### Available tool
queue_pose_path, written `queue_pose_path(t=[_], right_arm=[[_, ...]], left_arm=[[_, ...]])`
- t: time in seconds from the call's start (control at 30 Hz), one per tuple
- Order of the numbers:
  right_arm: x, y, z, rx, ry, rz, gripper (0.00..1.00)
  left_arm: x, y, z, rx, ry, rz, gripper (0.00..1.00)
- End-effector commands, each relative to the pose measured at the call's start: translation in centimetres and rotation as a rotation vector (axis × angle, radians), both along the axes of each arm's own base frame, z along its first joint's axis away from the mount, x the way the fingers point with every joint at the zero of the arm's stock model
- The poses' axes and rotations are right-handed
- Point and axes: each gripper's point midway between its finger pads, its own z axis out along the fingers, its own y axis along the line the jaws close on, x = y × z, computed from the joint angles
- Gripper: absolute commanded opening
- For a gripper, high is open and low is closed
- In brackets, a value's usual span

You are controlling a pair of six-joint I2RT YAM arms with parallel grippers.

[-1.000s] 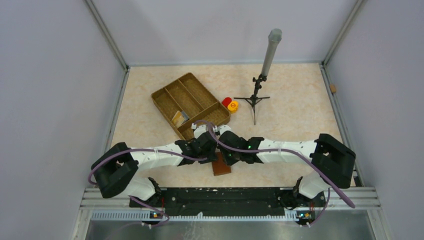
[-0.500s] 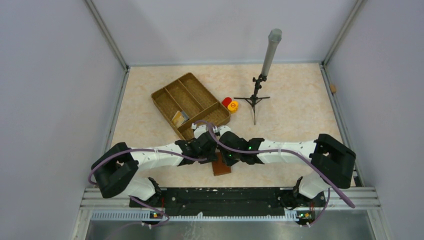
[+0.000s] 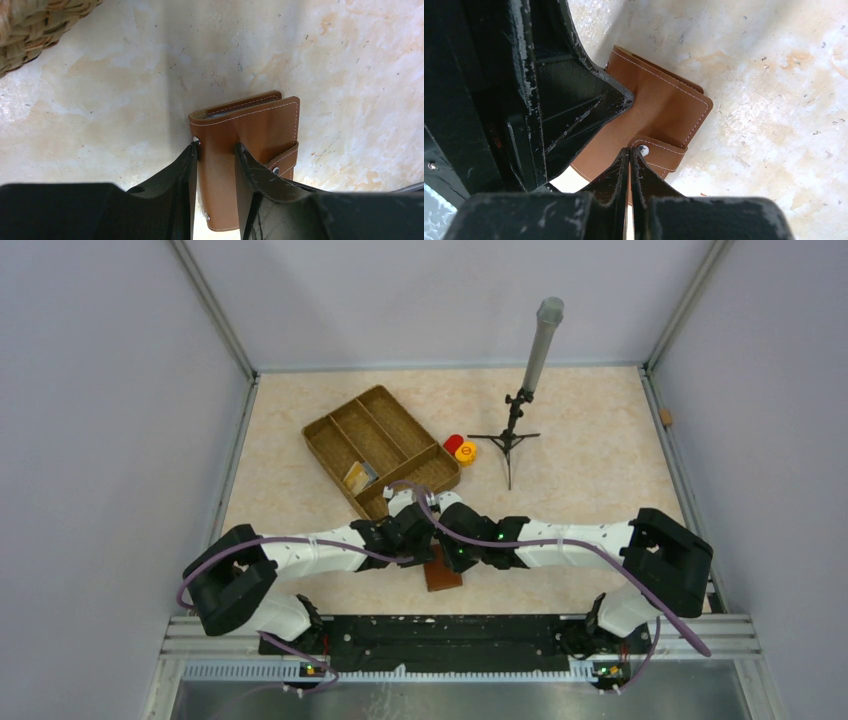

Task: Put the credit cards into the card holder
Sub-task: Close the card holder at the center of the board.

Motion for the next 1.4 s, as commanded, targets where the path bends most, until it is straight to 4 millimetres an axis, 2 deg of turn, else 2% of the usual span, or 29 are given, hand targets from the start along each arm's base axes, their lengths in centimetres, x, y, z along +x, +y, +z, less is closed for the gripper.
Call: queue_pose_path(t=[0.0, 0.57, 0.9, 1.37], right_arm=[[-0.9, 1.3, 0.9, 0.063, 0.018, 0.03, 0.0], [-0.7, -0.2, -1.1, 0.014, 0.076, -0.054, 0.0], [-0.4, -0.8, -2.3, 0.066, 0.148, -0.084, 0.0], [0.0, -3.4, -5.4, 0.183, 0.263, -0.173, 0.0]], left_arm=[[-4.0, 4.8, -4.8, 0.229, 0.15, -0.049, 0.34], [-4.0, 5.0, -4.6, 0.235, 0.15, -0.051, 0.34], [-4.1, 5.2, -4.6, 0.246, 0.152, -0.048, 0.33], [-4.2, 5.3, -4.6, 0.256, 0.158, -0.047, 0.33]])
